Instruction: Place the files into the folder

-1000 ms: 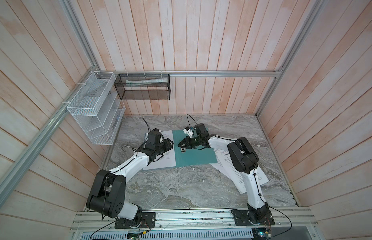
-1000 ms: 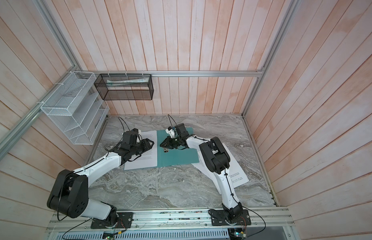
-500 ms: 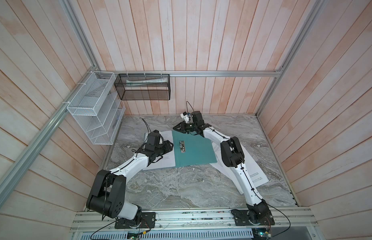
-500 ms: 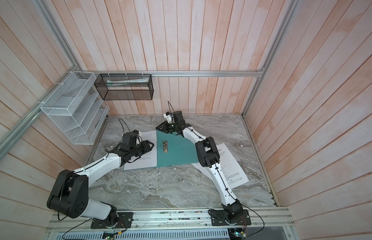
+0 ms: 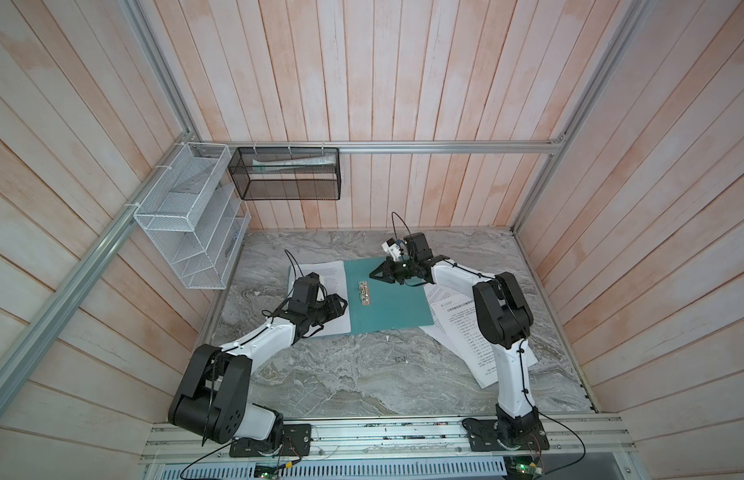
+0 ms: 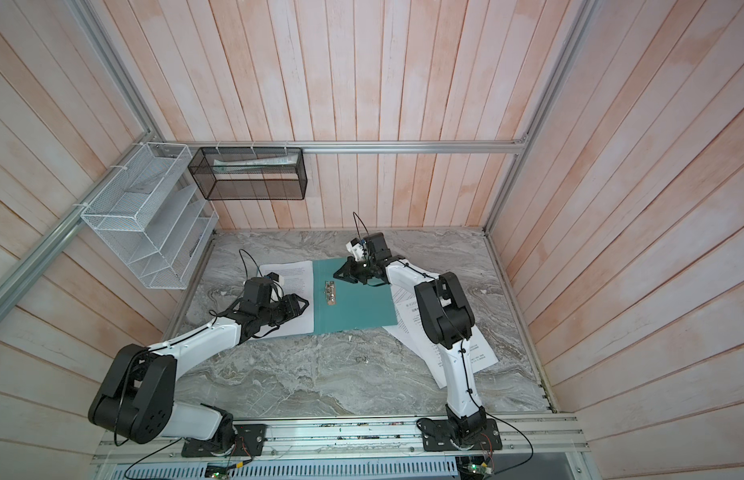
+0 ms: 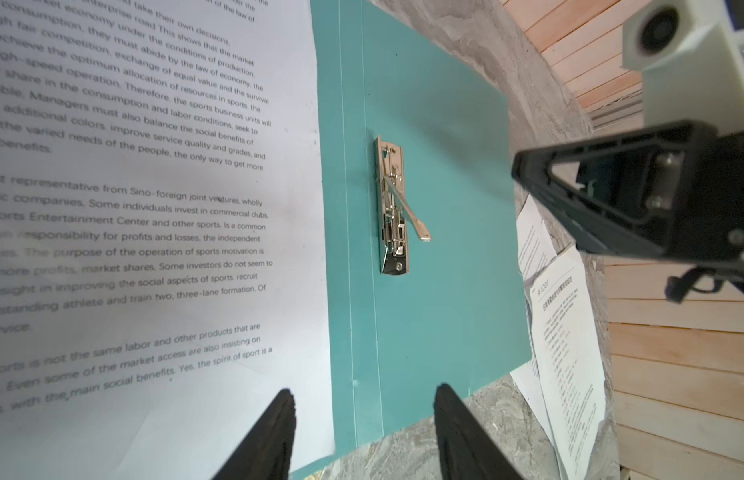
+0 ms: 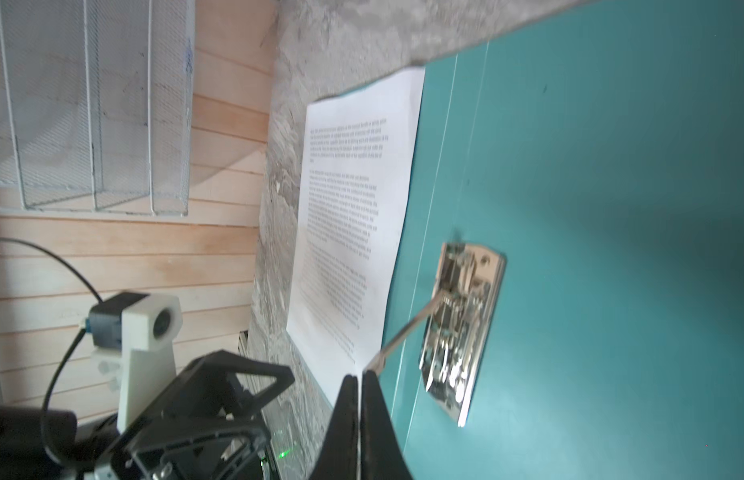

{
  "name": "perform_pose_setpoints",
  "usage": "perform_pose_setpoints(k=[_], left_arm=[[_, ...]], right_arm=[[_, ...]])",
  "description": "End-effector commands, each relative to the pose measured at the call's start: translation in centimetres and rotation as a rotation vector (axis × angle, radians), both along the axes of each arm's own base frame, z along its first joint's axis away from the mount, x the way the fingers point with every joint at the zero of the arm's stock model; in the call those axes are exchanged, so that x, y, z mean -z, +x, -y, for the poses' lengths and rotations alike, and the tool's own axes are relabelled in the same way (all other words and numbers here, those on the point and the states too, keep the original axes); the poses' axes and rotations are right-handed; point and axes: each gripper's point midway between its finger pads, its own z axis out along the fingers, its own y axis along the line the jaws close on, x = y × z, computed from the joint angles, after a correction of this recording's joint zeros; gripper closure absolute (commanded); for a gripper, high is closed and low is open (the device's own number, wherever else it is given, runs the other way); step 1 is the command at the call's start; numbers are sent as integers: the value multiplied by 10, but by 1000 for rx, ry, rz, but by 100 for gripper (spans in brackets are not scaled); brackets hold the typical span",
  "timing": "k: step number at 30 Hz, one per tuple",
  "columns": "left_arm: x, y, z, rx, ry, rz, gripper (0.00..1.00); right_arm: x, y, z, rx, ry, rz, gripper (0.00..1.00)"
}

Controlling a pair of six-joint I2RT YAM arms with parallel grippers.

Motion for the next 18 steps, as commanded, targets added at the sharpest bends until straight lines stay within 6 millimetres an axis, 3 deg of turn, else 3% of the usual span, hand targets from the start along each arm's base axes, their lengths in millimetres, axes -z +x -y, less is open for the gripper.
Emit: perform_pose_setpoints(k=[1, 8, 18], left_arm=[[-16, 4, 3, 9, -32, 57, 44], [-17, 1, 1, 13, -18, 55, 44], [-9, -3, -1, 9, -10, 41, 44]], right_arm=[[7, -23, -8, -40, 21, 11, 100], [33, -47, -23, -75, 26, -49, 100], [49, -28, -40, -93, 39, -66, 100]])
